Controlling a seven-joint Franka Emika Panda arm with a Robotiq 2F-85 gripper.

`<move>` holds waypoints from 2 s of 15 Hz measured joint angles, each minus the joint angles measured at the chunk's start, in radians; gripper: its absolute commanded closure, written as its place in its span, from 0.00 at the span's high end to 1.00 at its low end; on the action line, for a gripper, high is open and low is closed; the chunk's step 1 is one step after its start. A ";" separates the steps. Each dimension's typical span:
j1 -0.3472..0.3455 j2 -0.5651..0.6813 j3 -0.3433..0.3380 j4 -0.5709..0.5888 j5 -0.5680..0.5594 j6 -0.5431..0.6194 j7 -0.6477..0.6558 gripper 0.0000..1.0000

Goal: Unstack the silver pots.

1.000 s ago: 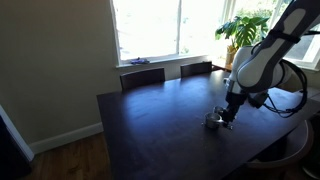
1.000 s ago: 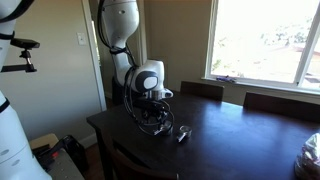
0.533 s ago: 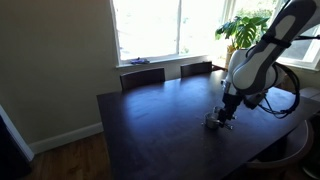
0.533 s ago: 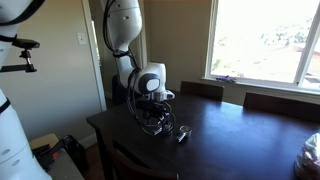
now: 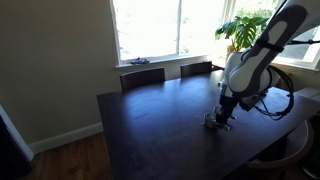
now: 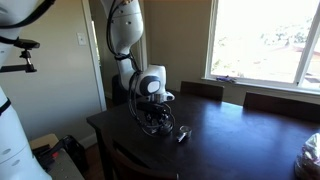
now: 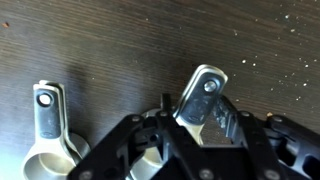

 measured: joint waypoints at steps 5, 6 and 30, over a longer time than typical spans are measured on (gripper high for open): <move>0.003 -0.001 -0.014 0.003 -0.002 0.002 0.006 0.12; 0.004 -0.001 -0.019 0.003 -0.003 0.003 0.006 0.11; 0.095 -0.009 -0.127 -0.081 -0.096 0.204 0.012 0.62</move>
